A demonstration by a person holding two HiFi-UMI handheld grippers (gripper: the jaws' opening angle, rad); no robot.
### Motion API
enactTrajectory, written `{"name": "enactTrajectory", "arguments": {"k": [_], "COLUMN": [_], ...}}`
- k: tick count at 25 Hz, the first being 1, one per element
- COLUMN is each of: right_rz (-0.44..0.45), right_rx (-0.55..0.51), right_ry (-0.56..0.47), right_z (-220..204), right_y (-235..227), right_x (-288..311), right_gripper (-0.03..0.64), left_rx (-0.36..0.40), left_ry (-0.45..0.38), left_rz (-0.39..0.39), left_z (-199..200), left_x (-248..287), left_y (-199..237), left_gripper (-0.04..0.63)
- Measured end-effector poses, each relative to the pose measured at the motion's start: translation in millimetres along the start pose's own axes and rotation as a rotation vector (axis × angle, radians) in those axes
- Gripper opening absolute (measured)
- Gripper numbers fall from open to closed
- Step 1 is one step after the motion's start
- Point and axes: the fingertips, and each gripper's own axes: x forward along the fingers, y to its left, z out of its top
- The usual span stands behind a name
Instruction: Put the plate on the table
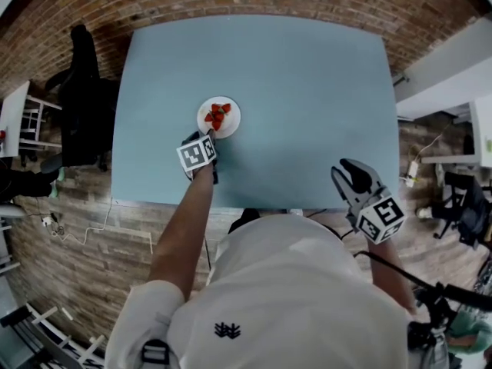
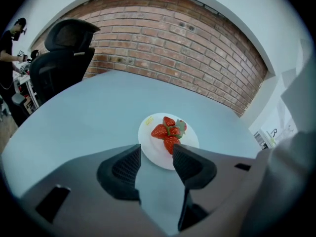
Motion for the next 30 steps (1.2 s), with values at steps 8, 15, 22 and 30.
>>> {"name": "enactTrajectory", "arguments": {"k": [8, 15, 22, 30], "right_rz": [0.132, 0.262, 0.361, 0.463], "right_rx": [-0.067, -0.155, -0.258, -0.291], "right_ry": [0.023, 0.057, 0.072, 0.087], "right_z": [-12.9, -29.1, -44.3, -56.7], "right_y": [-9.7, -18.8, -13.0, 17.7], "right_x": [-8.9, -15.8, -30.2, -50.8], "right_gripper": [0.115, 0.057, 0.008, 0.008], "left_rx": [0.018, -0.044, -0.016, 0.132], "left_ry": [-0.147, -0.319, -0.401, -0.389], "left_rz": [-0.014, -0.055, -0.108, -0.255], "left_z": [-6.9, -29.2, -73.8, -106.0], "left_x": [-67.6, -158.3, -236.4, -299.7], "left_y": [-35.3, -82.1, -145.3, -227.1], "left_gripper": [0.186, 0.181, 0.008, 0.002]}}
